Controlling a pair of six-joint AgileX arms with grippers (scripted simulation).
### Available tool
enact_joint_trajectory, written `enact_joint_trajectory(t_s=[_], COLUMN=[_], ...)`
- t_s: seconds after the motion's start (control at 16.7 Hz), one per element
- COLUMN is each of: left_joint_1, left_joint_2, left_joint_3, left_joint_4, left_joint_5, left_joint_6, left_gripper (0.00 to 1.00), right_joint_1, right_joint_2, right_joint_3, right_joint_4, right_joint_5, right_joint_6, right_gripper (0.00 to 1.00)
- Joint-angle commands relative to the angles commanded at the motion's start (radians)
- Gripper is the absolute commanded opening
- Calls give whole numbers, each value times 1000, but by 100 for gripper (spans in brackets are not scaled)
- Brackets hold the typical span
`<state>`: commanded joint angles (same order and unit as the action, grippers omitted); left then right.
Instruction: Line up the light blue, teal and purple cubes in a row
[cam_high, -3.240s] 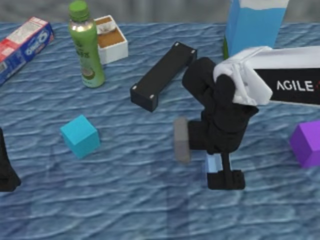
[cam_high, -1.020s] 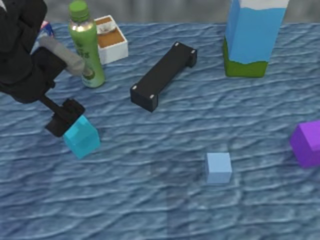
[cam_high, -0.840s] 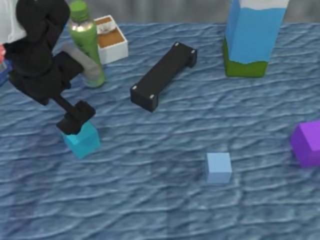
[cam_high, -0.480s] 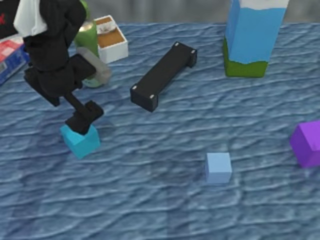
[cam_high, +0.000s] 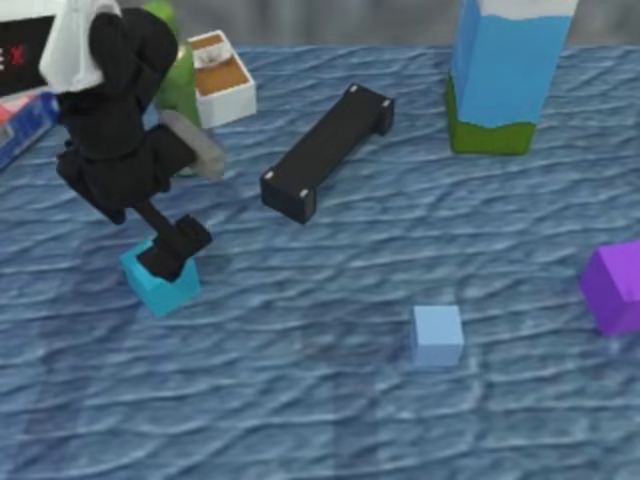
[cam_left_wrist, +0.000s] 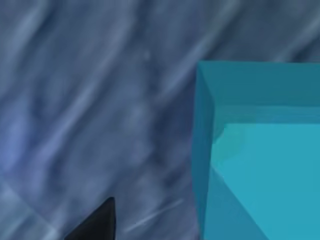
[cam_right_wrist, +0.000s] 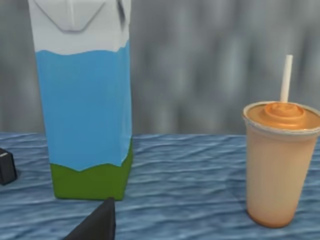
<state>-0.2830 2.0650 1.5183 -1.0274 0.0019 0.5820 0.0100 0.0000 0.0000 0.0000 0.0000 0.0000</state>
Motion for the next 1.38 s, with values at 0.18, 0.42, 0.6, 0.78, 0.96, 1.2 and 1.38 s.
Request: enact_joint_trajectory(t_s=[0.18, 0.42, 0.6, 0.78, 0.96, 1.2, 1.38], left_joint_1=[0, 0, 0, 0, 0, 0, 0], left_joint_2=[54, 98, 98, 98, 98, 98, 98], left_joint_3=[-75, -132, -132, -132, -132, -132, -132], left_joint_4=[146, 234, 234, 234, 234, 234, 234], left_joint_5=[0, 1, 1, 1, 1, 1, 1], left_joint_6=[0, 1, 1, 1, 1, 1, 1], left_gripper=[100, 100, 100, 77, 55, 25, 2], right_joint_1=[0, 0, 0, 0, 0, 0, 0], right_joint_2=[0, 0, 0, 0, 0, 0, 0], right_joint_3=[0, 0, 0, 0, 0, 0, 0], right_joint_4=[0, 0, 0, 0, 0, 0, 0], right_joint_5=[0, 0, 0, 0, 0, 0, 0], right_joint_6=[0, 0, 0, 0, 0, 0, 0], right_gripper=[100, 100, 100, 100, 100, 100, 100])
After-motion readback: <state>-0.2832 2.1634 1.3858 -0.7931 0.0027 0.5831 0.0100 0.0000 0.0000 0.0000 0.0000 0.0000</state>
